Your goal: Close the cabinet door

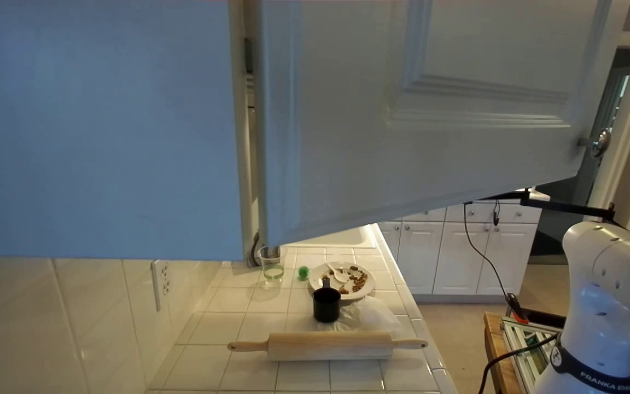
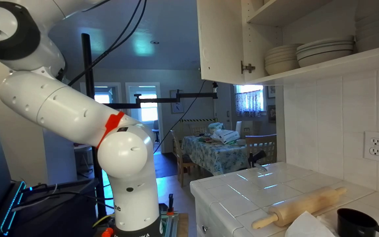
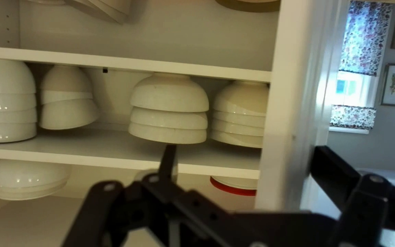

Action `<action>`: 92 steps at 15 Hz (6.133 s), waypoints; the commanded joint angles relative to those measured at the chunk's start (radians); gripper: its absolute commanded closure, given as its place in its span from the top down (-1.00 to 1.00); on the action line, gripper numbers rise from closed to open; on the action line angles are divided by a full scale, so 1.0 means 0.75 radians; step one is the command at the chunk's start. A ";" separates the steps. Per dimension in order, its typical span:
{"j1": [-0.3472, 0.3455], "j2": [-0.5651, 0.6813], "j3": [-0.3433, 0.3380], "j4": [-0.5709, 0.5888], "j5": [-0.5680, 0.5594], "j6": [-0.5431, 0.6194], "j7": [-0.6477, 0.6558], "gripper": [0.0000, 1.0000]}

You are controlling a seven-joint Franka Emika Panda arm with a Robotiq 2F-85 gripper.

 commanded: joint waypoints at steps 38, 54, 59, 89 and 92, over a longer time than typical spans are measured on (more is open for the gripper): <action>-0.040 0.119 -0.232 -0.268 -0.027 0.452 -0.046 1.00; 0.113 0.287 -0.356 -0.221 0.037 0.559 -0.121 1.00; 0.193 0.320 -0.413 -0.189 0.102 0.503 -0.140 1.00; 0.083 0.119 -0.201 0.010 0.265 -0.308 0.192 1.00; 0.052 0.047 -0.185 0.022 0.285 -0.547 0.286 1.00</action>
